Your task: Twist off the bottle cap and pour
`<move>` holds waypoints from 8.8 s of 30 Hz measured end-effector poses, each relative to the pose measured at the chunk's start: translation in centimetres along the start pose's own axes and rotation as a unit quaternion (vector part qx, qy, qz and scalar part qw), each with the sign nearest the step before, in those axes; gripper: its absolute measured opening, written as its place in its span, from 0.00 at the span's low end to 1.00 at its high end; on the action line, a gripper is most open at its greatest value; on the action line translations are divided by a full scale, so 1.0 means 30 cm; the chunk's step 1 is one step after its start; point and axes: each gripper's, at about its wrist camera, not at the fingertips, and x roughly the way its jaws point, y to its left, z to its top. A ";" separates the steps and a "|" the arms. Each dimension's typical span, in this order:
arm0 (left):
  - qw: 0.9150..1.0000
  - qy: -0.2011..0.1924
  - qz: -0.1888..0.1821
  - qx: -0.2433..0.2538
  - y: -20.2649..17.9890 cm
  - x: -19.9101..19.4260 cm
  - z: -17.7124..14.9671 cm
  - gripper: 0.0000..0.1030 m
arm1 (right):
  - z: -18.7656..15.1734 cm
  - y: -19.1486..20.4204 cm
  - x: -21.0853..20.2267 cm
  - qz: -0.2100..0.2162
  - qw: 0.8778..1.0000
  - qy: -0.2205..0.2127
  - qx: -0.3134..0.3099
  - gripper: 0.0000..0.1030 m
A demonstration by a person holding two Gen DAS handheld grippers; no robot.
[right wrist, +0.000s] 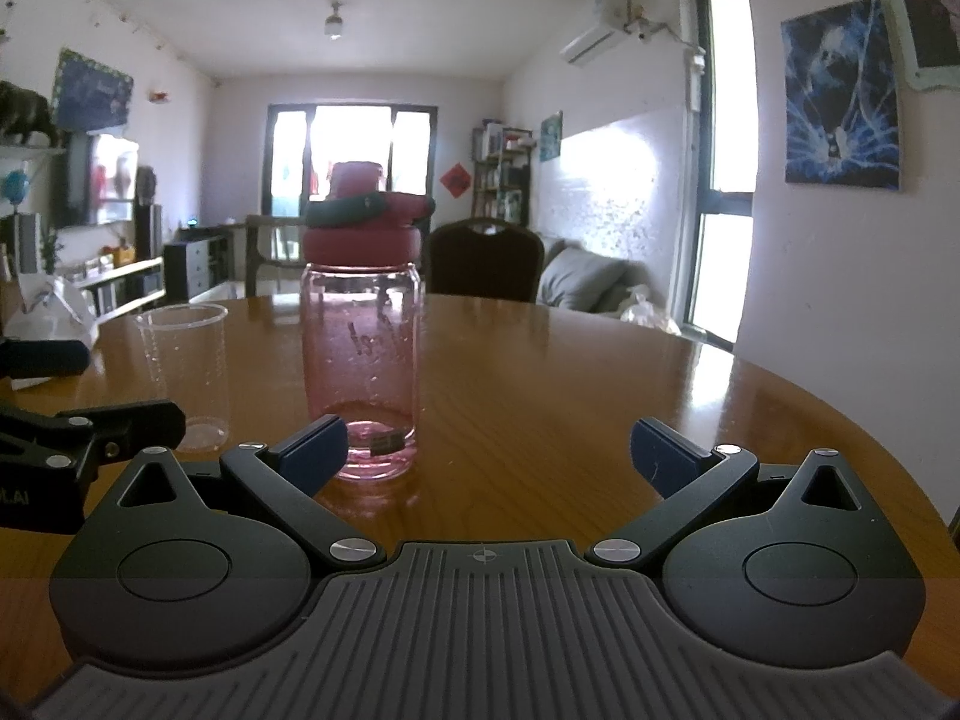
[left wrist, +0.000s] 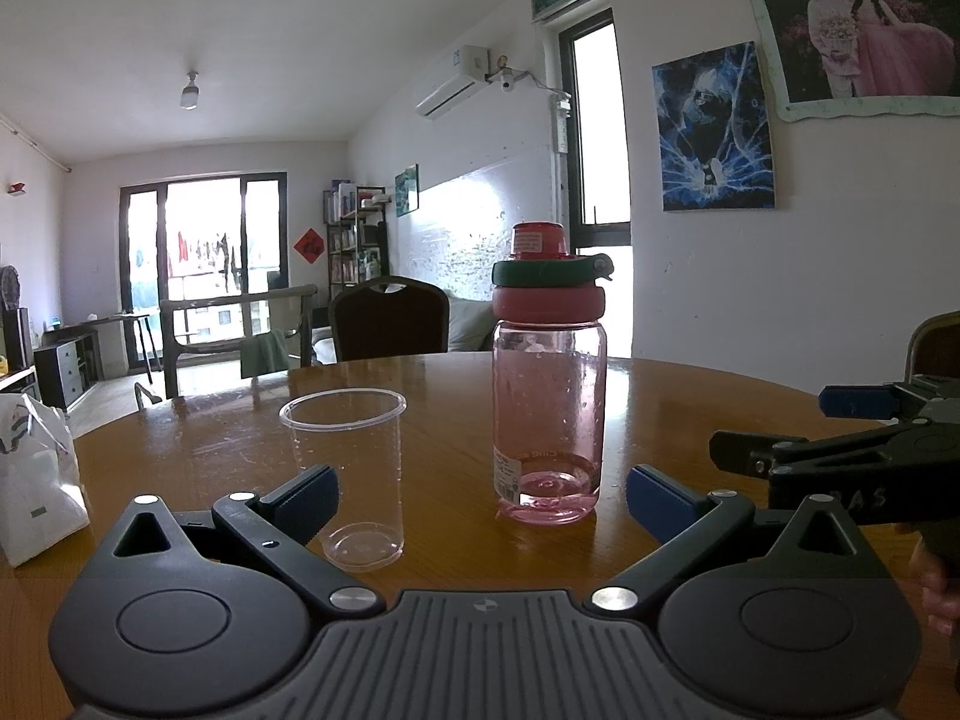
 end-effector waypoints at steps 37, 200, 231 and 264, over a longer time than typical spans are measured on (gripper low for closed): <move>0.999 0.007 -0.051 -0.001 -0.100 0.351 0.092 0.99 | 0.196 -0.222 0.057 0.069 0.993 -0.074 0.062 1.00; 0.994 0.000 -0.109 -0.009 -0.029 0.410 0.093 0.69 | 0.383 -0.089 0.222 0.233 0.972 0.001 -0.031 0.93; 0.995 0.003 -0.094 -0.010 -0.025 0.435 0.091 0.69 | 0.347 0.052 0.338 0.154 0.986 0.057 -0.011 0.75; 0.991 0.007 -0.135 -0.006 -0.017 0.444 0.093 0.69 | 0.326 -0.071 0.229 0.266 0.961 -0.015 -0.072 0.93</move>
